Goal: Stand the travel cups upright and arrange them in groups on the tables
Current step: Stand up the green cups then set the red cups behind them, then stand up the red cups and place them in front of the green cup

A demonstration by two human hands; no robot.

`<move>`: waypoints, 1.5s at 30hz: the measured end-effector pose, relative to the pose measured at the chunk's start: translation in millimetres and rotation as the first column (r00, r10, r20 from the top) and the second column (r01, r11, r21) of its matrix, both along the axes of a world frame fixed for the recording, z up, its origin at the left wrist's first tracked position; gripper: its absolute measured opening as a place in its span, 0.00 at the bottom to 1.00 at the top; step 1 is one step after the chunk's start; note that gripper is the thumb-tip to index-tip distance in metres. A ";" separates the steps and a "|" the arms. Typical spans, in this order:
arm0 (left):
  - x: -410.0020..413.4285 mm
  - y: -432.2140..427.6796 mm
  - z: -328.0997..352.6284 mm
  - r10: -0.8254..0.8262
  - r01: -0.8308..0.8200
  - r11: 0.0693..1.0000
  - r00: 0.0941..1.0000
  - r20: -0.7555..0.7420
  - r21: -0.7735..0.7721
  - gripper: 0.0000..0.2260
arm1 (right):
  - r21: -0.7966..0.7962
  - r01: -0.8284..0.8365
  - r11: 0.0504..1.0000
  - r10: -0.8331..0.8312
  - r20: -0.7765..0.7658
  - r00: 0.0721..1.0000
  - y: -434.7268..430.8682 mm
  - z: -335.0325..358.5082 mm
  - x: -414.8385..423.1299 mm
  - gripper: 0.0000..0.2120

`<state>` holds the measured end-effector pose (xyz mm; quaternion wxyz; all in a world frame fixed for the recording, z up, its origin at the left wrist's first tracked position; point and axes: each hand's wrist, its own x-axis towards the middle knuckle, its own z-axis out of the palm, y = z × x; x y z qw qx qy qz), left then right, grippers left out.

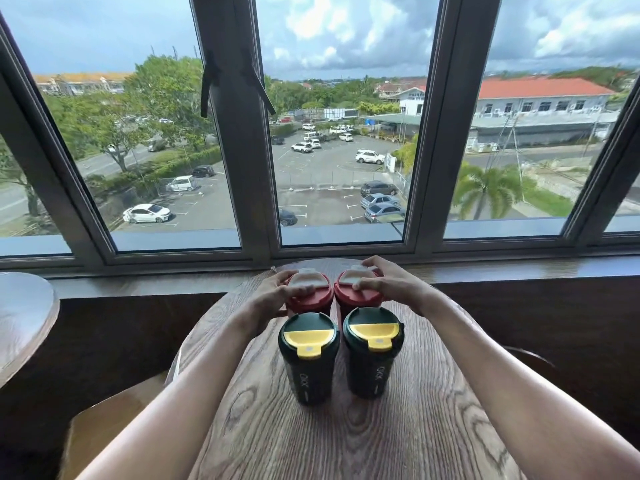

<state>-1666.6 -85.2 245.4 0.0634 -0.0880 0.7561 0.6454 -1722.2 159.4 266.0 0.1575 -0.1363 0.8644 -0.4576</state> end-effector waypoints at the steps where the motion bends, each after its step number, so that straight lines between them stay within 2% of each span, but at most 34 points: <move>1: 1.0 -0.1 -0.7 -0.002 0.001 1.000 1.000 -0.015 -0.019 0.23 | 0.041 -0.001 0.999 0.001 -0.014 1.000 0.0 1.0 1.3 0.34; 3: 5.6 0.6 -0.6 0.009 -0.013 0.998 0.997 -0.075 -0.059 0.26 | 0.082 0.012 0.997 -0.005 -0.083 0.997 -2.8 4.9 7.9 0.36; 5: 11.1 0.3 3.5 0.059 -0.079 0.990 0.984 -0.171 -0.117 0.34 | 0.102 0.053 0.993 -0.026 -0.255 0.967 -8.6 11.3 15.5 0.31; 6: 14.2 -0.5 6.5 0.095 -0.135 0.978 0.967 -0.238 -0.159 0.32 | 0.115 0.084 0.990 -0.036 -0.369 0.929 -12.9 15.4 19.4 0.28; 8: 23.4 -4.6 15.1 0.155 -0.259 0.935 0.913 -0.378 -0.243 0.18 | 0.118 0.119 0.986 -0.035 -0.549 0.835 -26.9 28.0 29.8 0.21; 9: 29.9 -8.0 20.0 0.179 -0.323 0.901 0.885 -0.429 -0.289 0.11 | 0.118 0.111 0.987 -0.018 -0.601 0.799 -36.5 34.2 33.8 0.18; 11: 46.6 -18.9 29.9 0.214 -0.426 0.831 0.839 -0.501 -0.358 0.04 | 0.114 0.059 0.992 0.030 -0.653 0.757 -63.0 45.3 41.1 0.14; 14: 78.1 -49.8 41.5 0.246 -0.504 0.768 0.802 -0.544 -0.395 0.02 | 0.113 -0.041 0.993 0.106 -0.655 0.748 -116.2 57.2 55.9 0.12; 19: 150.9 -131.7 51.8 0.374 -0.622 0.641 0.765 -0.525 -0.450 0.04 | 0.087 -0.189 0.978 0.204 -0.589 0.782 -223.0 57.1 104.1 0.09; 23: 228.7 -213.3 53.9 0.500 -0.708 0.512 0.706 -0.501 -0.486 0.06 | 0.052 -0.379 0.924 0.349 -0.522 0.778 -324.9 47.0 162.8 0.08; 27: 299.8 -286.0 50.2 0.602 -0.768 0.413 0.634 -0.486 -0.490 0.10 | -0.014 -0.495 0.868 0.436 -0.453 0.777 -415.5 31.6 220.8 0.10; 31: 351.3 -348.3 39.7 0.651 -0.789 0.356 0.594 -0.473 -0.501 0.04 | -0.031 -0.579 0.814 0.514 -0.424 0.745 -490.9 16.5 261.0 0.08; 36: 384.4 -416.1 27.0 0.699 -0.824 0.244 0.515 -0.497 -0.510 0.04 | -0.051 -0.626 0.778 0.554 -0.413 0.723 -570.8 3.3 284.4 0.07; 39: 391.7 -465.3 21.1 0.708 -0.823 0.230 0.508 -0.492 -0.519 0.04 | -0.062 -0.636 0.769 0.559 -0.416 0.717 -617.2 -5.4 284.5 0.06; 45: 386.9 -580.8 15.7 0.713 -0.819 0.269 0.523 -0.468 -0.506 0.04 | -0.094 -0.616 0.782 0.552 -0.355 0.754 -716.6 -30.7 272.6 0.04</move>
